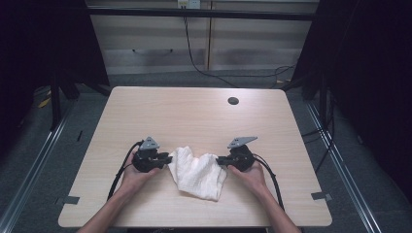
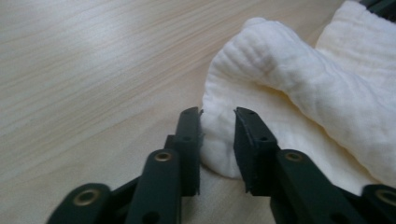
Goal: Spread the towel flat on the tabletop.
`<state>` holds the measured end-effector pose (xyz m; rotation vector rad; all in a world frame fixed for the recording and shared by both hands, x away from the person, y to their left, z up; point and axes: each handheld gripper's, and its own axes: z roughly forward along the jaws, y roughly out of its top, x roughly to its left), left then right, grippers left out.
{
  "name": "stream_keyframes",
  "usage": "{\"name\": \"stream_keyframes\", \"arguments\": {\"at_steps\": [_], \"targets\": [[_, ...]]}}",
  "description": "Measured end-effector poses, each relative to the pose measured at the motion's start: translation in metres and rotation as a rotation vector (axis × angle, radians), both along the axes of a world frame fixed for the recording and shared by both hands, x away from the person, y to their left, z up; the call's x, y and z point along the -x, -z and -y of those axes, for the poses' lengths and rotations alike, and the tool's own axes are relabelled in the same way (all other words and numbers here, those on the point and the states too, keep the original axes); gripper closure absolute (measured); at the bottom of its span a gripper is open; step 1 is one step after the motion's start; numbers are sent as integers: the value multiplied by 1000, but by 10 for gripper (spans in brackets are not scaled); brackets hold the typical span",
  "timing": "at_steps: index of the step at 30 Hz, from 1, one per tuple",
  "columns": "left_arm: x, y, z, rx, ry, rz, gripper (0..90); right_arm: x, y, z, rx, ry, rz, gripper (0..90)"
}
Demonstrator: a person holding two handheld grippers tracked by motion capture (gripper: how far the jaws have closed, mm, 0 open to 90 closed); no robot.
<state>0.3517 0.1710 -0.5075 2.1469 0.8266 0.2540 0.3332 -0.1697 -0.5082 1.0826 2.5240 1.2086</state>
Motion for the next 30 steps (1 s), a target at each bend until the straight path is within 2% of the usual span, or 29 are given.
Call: {"name": "stream_keyframes", "arguments": {"at_steps": [5, 12, 16, 23, 30], "targets": [[-1, 0, -2, 28, 2, -28, 848, 1, 0, 2, 0, 2, -3, 871], [-2, -3, -11, 84, -11, -57, 861, 1, -2, 5, -4, 11, -12, 871], [-1, -10, -15, 111, -18, -48, 861, 2, -7, 9, -27, 21, 3, 871], [0, -24, -26, 193, -40, -38, 861, 5, -24, 24, -74, 55, 45, 872], [4, -36, -37, 238, -36, -12, 862, 6, -44, 41, -110, 96, 95, 872]]}}
